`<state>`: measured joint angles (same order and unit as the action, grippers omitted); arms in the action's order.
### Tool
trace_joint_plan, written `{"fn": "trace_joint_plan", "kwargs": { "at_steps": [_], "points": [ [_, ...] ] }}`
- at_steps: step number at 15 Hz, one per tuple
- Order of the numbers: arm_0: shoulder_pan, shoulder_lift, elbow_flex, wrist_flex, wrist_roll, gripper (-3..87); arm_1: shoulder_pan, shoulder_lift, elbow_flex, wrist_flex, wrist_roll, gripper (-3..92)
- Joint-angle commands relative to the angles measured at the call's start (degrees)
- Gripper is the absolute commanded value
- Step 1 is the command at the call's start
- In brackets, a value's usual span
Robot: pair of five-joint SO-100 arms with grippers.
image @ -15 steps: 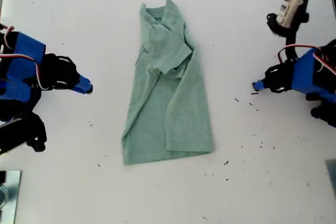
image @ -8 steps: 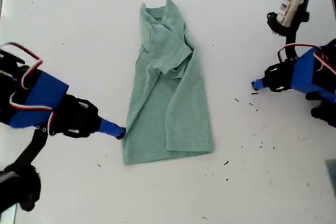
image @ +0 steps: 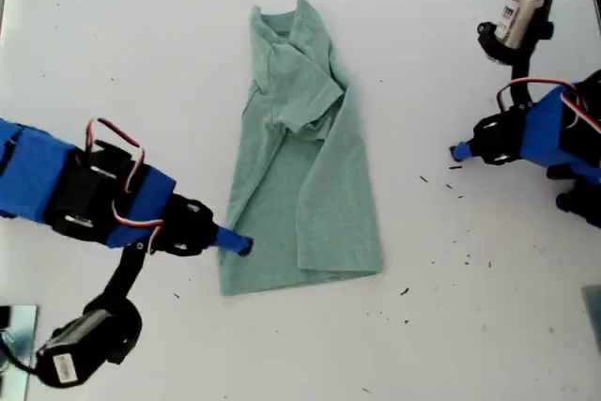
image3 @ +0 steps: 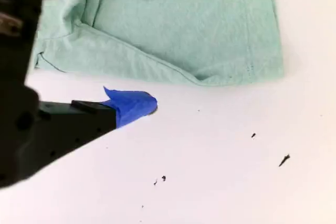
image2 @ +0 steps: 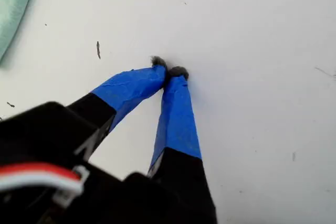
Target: Fold t shirt
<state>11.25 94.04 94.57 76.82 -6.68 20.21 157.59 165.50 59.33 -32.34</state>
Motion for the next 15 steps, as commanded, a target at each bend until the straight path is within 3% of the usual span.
{"fn": "trace_joint_plan", "kwargs": {
  "at_steps": [1,3,6,9,12,15],
  "points": [
    [0.3,-3.7,-0.1,-5.9,0.8,31.2,0.2,-0.5,0.4,-1.8,-0.2,2.5],
    [0.6,-9.1,-0.1,-9.3,-0.1,26.9,0.0,-0.5,0.4,-1.8,-0.3,2.5],
    [-0.5,-13.8,3.3,-12.5,-2.5,6.6,-0.8,-0.4,0.4,-1.8,-0.1,2.5],
    [-1.8,-6.3,4.3,-7.6,-3.9,0.1,-1.1,1.6,1.1,-1.3,0.2,2.5],
    [-4.5,4.8,4.3,2.2,-4.5,-0.1,-0.9,4.0,1.9,-0.5,0.3,2.5],
    [-6.5,11.3,0.7,6.1,-3.2,-0.1,-0.9,7.6,3.1,0.7,0.4,2.5]
  ]
}}
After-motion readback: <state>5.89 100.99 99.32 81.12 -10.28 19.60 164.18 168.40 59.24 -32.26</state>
